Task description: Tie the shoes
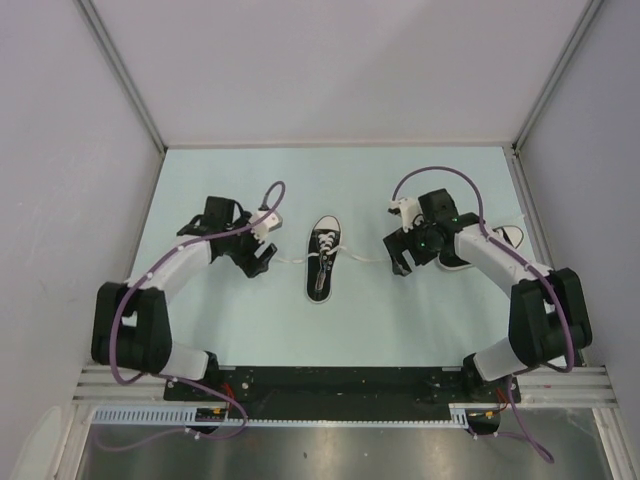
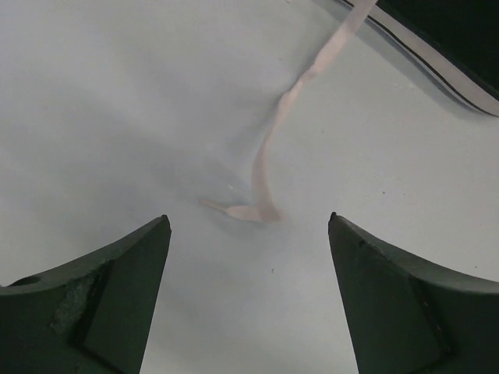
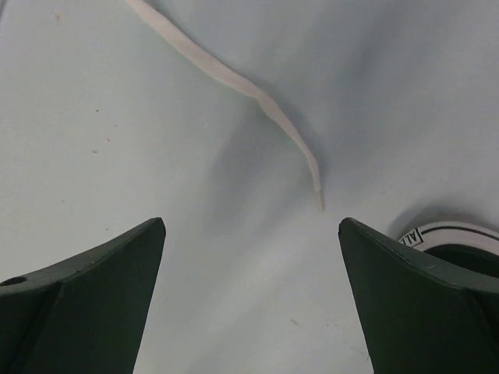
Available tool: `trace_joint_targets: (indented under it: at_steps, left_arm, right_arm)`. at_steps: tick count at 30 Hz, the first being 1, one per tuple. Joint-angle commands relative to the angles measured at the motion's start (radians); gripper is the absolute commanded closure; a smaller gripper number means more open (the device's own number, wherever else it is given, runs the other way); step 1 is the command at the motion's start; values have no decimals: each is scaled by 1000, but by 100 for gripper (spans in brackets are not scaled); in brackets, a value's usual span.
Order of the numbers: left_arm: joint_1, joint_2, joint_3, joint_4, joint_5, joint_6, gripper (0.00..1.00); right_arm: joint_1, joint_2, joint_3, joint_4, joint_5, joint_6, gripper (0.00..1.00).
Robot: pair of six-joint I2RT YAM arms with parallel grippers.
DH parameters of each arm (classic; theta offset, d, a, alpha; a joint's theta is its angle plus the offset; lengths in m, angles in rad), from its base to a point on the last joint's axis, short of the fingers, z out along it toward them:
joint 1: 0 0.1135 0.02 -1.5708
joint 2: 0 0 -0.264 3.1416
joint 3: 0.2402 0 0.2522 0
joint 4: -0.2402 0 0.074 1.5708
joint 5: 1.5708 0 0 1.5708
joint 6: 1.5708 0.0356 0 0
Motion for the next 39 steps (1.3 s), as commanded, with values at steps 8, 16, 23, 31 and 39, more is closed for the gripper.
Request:
trace_joint_targets:
  at_steps: [8, 16, 23, 31, 39]
  left_arm:
    - [-29, 180, 14, 47, 21, 101, 43]
    - [-29, 136, 27, 36, 16, 67, 100]
    - [-29, 72, 64, -38, 8, 33, 100]
    - [-29, -2, 77, -77, 76, -1, 100]
    - [-33, -131, 86, -105, 142, -24, 100]
  right_arm:
    - [92, 157, 28, 152, 95, -11, 1]
    - [79, 222, 51, 183, 135, -8, 5]
    - [34, 219, 51, 169, 146, -60, 23]
    - [57, 273, 51, 178, 143, -76, 59]
    - [-18, 107, 59, 114, 50, 30, 100]
